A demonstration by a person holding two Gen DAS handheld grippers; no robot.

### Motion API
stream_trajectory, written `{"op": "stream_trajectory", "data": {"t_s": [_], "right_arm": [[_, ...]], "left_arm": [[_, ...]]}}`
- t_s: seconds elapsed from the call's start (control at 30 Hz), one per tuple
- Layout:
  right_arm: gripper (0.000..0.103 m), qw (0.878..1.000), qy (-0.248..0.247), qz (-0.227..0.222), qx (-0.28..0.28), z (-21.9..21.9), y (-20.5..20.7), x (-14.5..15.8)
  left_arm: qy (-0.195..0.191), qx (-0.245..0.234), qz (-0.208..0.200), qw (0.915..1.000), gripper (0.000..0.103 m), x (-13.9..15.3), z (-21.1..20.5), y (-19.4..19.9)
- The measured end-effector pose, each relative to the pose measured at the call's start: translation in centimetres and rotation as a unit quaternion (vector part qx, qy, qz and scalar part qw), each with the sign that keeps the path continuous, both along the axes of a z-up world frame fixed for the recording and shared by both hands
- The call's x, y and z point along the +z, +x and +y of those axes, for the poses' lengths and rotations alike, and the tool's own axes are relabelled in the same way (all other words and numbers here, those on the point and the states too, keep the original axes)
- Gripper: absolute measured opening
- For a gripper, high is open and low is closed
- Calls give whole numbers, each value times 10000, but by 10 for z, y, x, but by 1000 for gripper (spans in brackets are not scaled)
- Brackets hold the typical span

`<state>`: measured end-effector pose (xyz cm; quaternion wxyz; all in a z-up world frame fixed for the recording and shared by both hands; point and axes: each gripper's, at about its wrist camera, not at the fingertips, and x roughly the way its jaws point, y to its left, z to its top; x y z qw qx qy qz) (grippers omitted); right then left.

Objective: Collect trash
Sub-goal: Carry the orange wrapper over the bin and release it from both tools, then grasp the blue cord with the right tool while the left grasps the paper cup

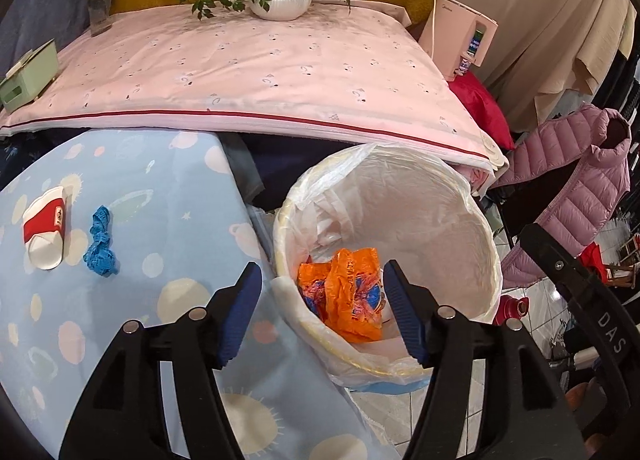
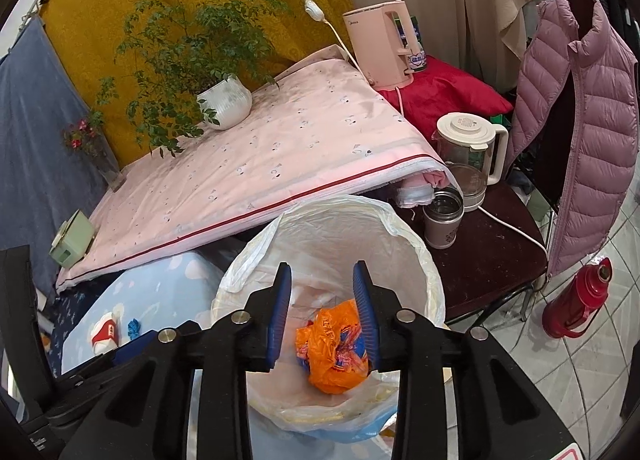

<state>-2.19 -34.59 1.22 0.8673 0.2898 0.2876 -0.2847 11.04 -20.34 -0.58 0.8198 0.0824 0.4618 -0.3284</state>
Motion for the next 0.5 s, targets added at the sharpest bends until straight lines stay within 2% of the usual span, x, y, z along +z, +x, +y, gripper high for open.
{"op": "stream_trajectory", "data": {"t_s": [0.5], "right_arm": [[52, 9979, -297, 124, 566, 51, 26, 16]], "left_arm": [[5, 584, -71, 9983, 61, 7, 54, 15]]}}
